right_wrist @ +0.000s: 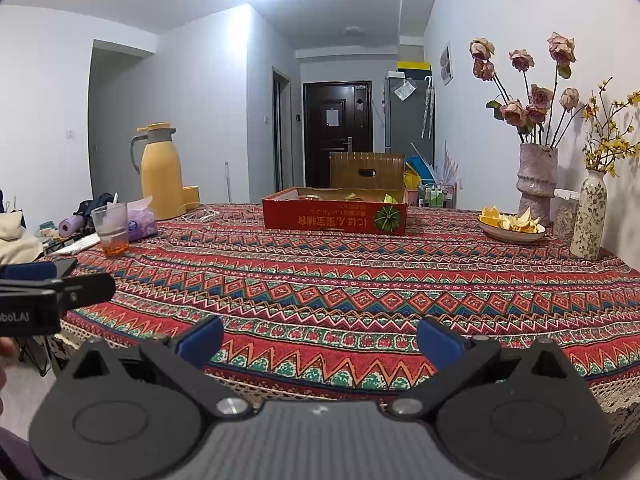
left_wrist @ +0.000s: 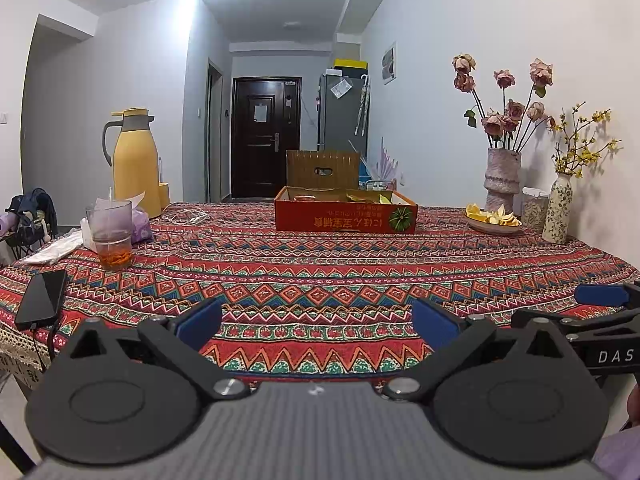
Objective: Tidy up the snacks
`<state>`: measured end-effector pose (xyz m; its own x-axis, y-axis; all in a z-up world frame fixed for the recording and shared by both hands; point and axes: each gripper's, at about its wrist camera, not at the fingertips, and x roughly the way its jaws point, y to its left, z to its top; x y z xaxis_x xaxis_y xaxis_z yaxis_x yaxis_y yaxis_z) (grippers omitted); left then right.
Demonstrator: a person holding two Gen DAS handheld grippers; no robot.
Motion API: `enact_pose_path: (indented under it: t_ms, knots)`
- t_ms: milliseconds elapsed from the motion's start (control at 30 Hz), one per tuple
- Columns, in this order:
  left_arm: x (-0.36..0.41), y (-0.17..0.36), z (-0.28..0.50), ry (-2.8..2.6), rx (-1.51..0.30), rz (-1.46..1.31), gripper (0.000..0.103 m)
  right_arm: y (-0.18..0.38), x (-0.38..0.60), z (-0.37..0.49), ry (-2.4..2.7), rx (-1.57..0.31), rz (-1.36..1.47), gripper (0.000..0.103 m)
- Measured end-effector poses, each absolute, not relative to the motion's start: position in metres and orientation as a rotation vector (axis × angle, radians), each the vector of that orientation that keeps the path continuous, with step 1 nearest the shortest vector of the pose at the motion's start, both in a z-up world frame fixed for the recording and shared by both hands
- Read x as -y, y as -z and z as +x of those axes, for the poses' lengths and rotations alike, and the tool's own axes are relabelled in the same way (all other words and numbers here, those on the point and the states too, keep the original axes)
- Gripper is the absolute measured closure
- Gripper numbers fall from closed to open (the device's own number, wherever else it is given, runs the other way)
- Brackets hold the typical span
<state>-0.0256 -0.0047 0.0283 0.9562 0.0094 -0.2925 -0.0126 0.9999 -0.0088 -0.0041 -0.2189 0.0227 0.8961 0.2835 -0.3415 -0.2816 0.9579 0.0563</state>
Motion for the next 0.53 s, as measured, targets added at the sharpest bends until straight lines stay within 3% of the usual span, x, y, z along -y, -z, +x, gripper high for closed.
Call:
enact_pose_path:
  t_ms: [533]
  knots:
    - [0.0047, -0.0289, -0.0259, 0.001, -0.287, -0.004, 0.0, -0.0223, 0.2198, -0.0036, -0.292, -0.353, 0.004, 0.0]
